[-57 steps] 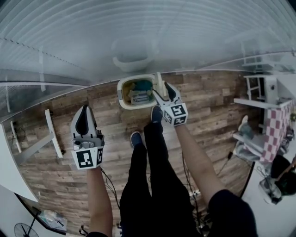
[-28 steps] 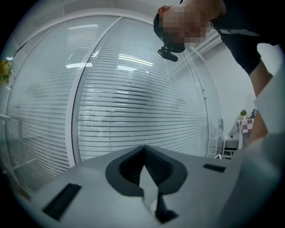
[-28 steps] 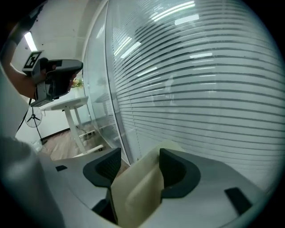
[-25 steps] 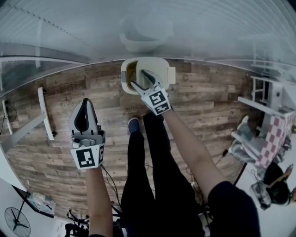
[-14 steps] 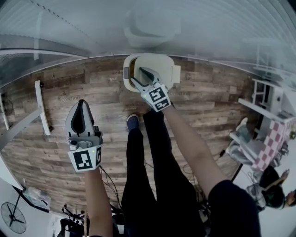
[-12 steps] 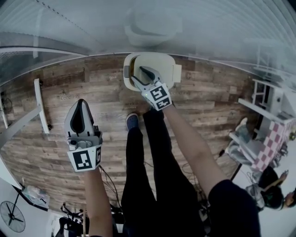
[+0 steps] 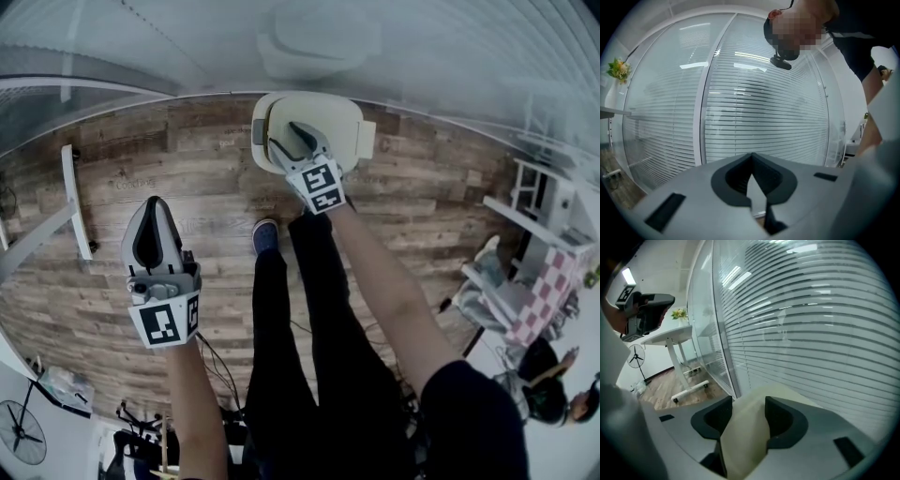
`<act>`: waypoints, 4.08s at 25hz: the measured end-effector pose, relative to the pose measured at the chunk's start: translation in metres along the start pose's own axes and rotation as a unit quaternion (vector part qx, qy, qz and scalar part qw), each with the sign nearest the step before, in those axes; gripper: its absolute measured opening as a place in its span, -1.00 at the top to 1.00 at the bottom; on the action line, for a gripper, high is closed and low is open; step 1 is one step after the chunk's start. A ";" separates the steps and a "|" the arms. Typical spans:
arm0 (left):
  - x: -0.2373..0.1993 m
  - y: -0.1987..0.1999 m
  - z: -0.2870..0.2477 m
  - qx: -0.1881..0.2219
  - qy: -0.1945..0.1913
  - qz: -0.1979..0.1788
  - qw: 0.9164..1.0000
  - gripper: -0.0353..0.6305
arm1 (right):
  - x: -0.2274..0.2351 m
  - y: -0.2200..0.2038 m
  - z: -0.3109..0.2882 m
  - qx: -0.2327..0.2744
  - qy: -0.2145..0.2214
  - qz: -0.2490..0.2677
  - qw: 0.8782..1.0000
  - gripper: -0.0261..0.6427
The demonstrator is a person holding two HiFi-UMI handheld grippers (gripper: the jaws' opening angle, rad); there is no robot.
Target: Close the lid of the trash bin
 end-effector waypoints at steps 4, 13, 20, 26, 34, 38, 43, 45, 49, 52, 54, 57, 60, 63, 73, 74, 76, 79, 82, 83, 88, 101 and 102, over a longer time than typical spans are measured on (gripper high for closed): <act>-0.006 -0.007 0.004 -0.005 0.008 0.007 1.000 0.88 | -0.001 -0.017 -0.007 -0.038 -0.012 0.008 0.999 0.32; -0.013 -0.016 0.008 -0.013 0.016 0.016 1.000 0.88 | -0.006 -0.033 -0.027 -0.090 -0.029 0.032 0.995 0.33; -0.010 -0.019 0.006 -0.019 0.009 0.015 1.000 0.88 | -0.008 -0.039 -0.031 -0.103 -0.039 0.049 0.993 0.32; -0.013 -0.020 0.007 -0.020 0.017 0.019 0.999 0.88 | -0.009 -0.038 -0.030 -0.111 -0.036 0.052 0.992 0.31; -0.012 -0.019 0.006 -0.021 0.012 0.012 1.000 0.88 | -0.006 -0.037 -0.032 -0.113 -0.029 0.036 0.992 0.31; -0.010 -0.017 0.007 -0.020 0.012 0.010 1.000 0.88 | -0.006 -0.036 -0.028 -0.103 -0.014 0.021 0.994 0.27; 0.000 -0.005 0.016 -0.021 0.008 0.010 1.000 0.88 | 0.000 -0.018 0.013 -0.058 -0.020 0.012 0.998 0.25; 0.005 0.000 0.017 -0.022 0.001 0.008 1.000 0.88 | 0.009 -0.006 0.034 -0.042 -0.034 0.008 0.998 0.25; 0.014 0.015 0.026 -0.025 -0.020 -0.006 0.999 0.88 | 0.024 0.032 0.087 0.009 -0.059 -0.014 0.998 0.24; 0.020 0.031 0.037 -0.029 -0.032 -0.016 0.999 0.88 | 0.022 0.058 0.128 0.042 -0.058 -0.014 0.997 0.24; 0.023 0.040 0.044 -0.028 -0.039 -0.018 0.999 0.88 | 0.023 0.075 0.153 0.061 -0.058 -0.014 0.996 0.24; 0.025 0.055 0.049 -0.029 -0.047 -0.013 0.998 0.88 | 0.031 0.104 0.189 0.085 -0.072 -0.018 0.994 0.24; 0.027 0.075 0.049 -0.025 -0.054 -0.016 0.998 0.88 | 0.034 0.130 0.222 0.105 -0.100 -0.031 0.989 0.24; 0.030 0.092 0.044 -0.005 -0.063 -0.011 0.998 0.88 | 0.032 0.156 0.254 0.137 -0.124 -0.037 0.982 0.24; 0.038 0.164 0.070 0.049 -0.059 -0.009 0.997 0.88 | 0.002 0.197 0.378 0.210 -0.182 -0.040 0.960 0.24; 0.037 0.168 0.076 0.050 -0.059 -0.004 0.997 0.88 | 0.000 0.198 0.388 0.213 -0.189 -0.041 0.958 0.24; 0.035 0.173 0.088 0.051 -0.060 0.005 0.997 0.88 | -0.006 0.201 0.409 0.230 -0.197 -0.038 0.952 0.24; 0.035 0.184 0.104 0.056 -0.056 0.015 0.997 0.88 | -0.009 0.201 0.438 0.256 -0.218 -0.021 0.942 0.24; 0.033 0.195 0.117 0.070 -0.054 0.015 0.996 0.88 | -0.014 0.196 0.459 0.268 -0.236 -0.016 0.934 0.23; 0.033 0.199 0.120 0.077 -0.054 0.011 0.996 0.88 | -0.017 0.196 0.464 0.271 -0.240 -0.016 0.932 0.23; 0.036 0.206 0.132 0.091 -0.059 0.004 0.994 0.88 | -0.028 0.195 0.480 0.271 -0.250 -0.004 0.929 0.23; 0.064 0.215 0.148 0.089 -0.085 -0.001 0.992 0.88 | -0.043 0.198 0.512 0.294 -0.285 -0.013 0.912 0.73; 0.066 0.215 0.149 0.089 -0.083 0.000 0.993 0.88 | -0.041 0.197 0.514 0.288 -0.290 -0.015 0.912 0.83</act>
Point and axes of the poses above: the fingertips, and each gripper's own axes: z backward along the fingers, x to its right, y out of its top, the point moved 6 cm from there along z, backward along the fingers, and after that the axes turned 5 degrees about z, right-handed, at the moved point
